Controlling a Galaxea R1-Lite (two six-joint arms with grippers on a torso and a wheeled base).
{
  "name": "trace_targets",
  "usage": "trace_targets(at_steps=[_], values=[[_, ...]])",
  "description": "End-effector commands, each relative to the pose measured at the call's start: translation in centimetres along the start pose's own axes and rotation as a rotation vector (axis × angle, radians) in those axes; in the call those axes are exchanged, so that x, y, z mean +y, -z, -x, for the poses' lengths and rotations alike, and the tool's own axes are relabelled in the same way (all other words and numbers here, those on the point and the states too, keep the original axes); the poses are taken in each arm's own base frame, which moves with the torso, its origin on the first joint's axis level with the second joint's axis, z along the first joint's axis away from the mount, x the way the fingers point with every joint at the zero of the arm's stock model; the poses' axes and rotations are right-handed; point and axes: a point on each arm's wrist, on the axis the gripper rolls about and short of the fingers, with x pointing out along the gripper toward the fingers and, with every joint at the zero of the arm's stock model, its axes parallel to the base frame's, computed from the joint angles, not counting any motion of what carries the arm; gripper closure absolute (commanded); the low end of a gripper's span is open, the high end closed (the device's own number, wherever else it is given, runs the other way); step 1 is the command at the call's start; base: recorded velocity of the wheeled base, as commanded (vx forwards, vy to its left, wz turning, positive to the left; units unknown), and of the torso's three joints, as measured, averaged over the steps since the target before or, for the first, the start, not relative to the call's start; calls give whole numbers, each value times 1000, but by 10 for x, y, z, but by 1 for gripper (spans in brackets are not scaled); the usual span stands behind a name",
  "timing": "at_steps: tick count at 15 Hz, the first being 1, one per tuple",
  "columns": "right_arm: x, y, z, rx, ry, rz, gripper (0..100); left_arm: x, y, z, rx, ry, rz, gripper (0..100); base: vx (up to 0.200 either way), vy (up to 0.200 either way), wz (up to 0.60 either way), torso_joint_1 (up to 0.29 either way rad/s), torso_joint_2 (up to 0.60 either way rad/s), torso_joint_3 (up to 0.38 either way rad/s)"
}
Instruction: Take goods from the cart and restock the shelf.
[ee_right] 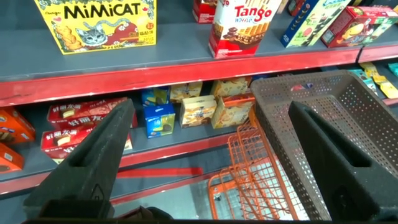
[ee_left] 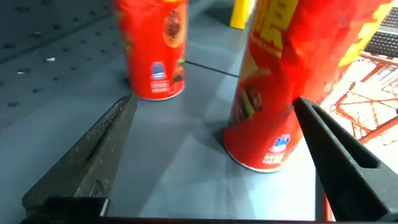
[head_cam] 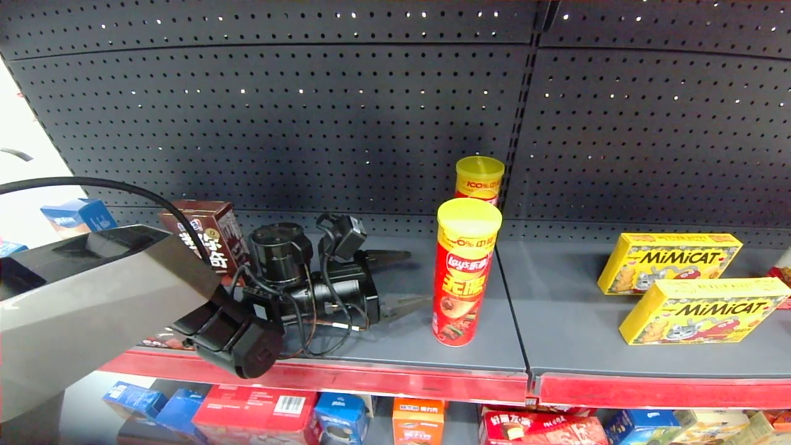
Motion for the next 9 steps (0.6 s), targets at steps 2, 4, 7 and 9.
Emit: trace_targets(at_steps=[2, 4, 7, 9], values=[[0, 0, 0, -1, -1, 0, 0, -1, 7, -9, 6, 20, 10, 0, 0, 0, 0, 0, 0, 0], [0, 0, 0, -1, -2, 0, 0, 0, 6, -13, -1, 24, 2, 0, 0, 0, 0, 0, 0, 0], [0, 0, 0, -1, 1, 0, 0, -1, 3, -17, -9, 32, -5, 0, 0, 0, 0, 0, 0, 0], [0, 0, 0, -1, 1, 0, 0, -4, 4, -20, -7, 43, -3, 0, 0, 0, 0, 0, 0, 0]])
